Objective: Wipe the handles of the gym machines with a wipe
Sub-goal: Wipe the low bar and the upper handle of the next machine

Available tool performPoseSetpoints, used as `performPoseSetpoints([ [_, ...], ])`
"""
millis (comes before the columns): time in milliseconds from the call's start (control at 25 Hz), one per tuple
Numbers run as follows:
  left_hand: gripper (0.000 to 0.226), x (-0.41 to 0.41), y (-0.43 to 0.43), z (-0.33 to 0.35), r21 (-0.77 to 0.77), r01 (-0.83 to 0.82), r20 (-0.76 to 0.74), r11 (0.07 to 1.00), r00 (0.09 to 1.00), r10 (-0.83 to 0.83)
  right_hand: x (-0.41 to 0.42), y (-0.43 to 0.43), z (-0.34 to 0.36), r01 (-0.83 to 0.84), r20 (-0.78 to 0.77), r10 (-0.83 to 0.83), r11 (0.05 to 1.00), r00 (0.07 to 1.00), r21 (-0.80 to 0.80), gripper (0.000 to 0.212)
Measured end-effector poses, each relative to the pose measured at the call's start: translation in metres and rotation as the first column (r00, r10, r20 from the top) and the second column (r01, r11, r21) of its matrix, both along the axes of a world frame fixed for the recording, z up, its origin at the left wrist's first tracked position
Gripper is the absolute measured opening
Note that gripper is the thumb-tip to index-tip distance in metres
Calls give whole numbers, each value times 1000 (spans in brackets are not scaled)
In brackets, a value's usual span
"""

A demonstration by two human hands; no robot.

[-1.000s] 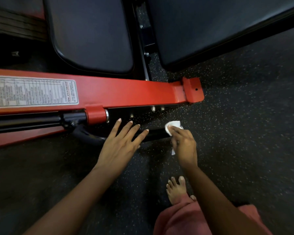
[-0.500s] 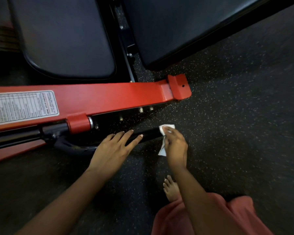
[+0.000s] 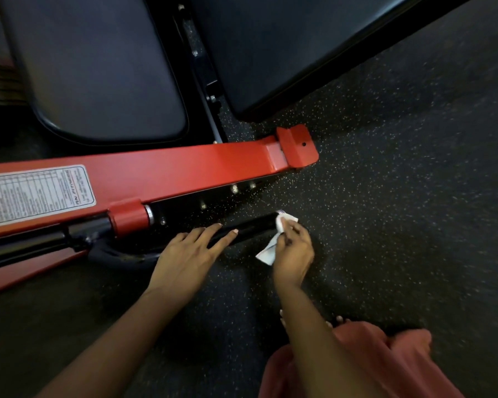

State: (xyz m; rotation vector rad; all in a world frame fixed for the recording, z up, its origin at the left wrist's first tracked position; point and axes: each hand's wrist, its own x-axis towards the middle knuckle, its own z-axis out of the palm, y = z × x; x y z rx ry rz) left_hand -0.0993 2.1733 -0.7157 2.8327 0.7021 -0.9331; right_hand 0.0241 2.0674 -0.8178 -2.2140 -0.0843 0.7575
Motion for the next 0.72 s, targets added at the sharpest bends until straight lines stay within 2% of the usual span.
performPoseSetpoints([
  [120,52,10,0,11,-103,-147,94,984,983,157,-10,6,4,305,-136,-303,952,943,-3,33],
  [200,51,15,8,18,-189,-264,59,946,958,280,-22,19,16,457,-279,-435,889,857,18,32],
  [280,53,11,18,27,-206,-279,15,938,958,288,-34,31,29,557,-334,-528,831,781,-12,28],
  [400,54,-8,22,41,-146,-255,-51,956,967,250,-64,41,60,526,-348,-498,850,794,-15,25],
  [600,58,-41,20,61,-42,-171,12,984,985,172,-87,28,93,386,-349,-329,916,878,106,27],
  [720,63,-65,23,74,4,-69,53,998,996,69,-65,27,95,449,-304,-409,891,860,71,30],
])
